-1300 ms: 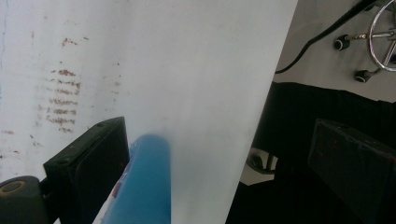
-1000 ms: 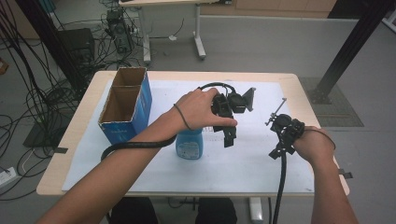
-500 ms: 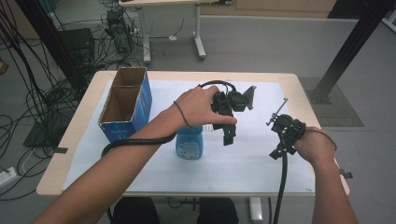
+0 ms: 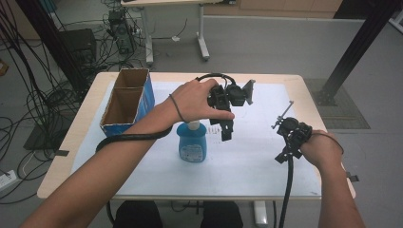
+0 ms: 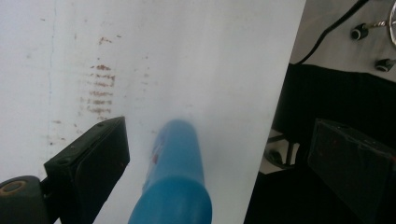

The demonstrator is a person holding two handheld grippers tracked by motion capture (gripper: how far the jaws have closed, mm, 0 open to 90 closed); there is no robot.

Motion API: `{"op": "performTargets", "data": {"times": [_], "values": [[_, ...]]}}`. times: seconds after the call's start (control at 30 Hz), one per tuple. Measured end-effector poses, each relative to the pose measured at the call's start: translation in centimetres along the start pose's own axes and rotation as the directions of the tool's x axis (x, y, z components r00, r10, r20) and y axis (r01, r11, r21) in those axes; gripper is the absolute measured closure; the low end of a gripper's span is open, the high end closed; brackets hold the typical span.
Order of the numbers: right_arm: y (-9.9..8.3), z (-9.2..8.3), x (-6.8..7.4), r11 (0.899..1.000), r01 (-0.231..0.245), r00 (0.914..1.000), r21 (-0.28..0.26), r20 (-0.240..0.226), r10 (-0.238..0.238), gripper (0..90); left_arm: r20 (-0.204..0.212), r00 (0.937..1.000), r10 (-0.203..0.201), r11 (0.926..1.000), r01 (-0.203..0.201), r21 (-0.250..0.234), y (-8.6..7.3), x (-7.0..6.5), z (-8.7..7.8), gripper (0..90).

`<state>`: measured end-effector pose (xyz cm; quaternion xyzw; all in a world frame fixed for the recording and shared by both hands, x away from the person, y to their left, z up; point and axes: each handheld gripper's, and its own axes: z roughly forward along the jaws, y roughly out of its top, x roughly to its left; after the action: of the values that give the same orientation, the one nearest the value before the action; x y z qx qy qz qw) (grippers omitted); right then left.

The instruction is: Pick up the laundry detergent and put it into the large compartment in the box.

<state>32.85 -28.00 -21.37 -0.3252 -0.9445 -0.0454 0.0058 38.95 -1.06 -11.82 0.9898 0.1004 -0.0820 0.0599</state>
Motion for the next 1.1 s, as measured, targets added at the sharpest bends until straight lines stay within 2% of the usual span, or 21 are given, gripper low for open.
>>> {"op": "performTargets", "data": {"times": [0.4, 0.73, 0.87, 1.1], "values": [[0.2, 0.1, 0.1, 1.0, 0.001, 1.0, 0.002, -0.002, -0.001, 4.0, -0.016, 0.9997, 0.02, 0.9995, -0.021, -0.022, -3.1, 0.7, -1.2, 5.9], [0.1, 0.1, 0.2, 1.0, -0.001, 1.0, -0.002, 0.0, 0.001, 4.0, -0.029, 0.9992, 0.029, 0.9995, -0.029, -0.014, -5.0, 1.1, -1.8, 5.9], [0.1, 0.1, 0.2, 1.0, 0.0, 1.0, 0.0, 0.0, 0.0, 4.1, -0.037, 0.9983, 0.046, 0.9989, -0.046, -0.01, -5.8, 1.2, -2.1, 5.8], [-0.1, 0.1, 0.3, 1.0, -0.009, 1.0, 0.001, 0.001, 0.009, 3.9, -0.029, 0.9966, 0.078, 0.9969, -0.078, -0.004, -6.6, 1.6, -2.2, 5.7]]}}
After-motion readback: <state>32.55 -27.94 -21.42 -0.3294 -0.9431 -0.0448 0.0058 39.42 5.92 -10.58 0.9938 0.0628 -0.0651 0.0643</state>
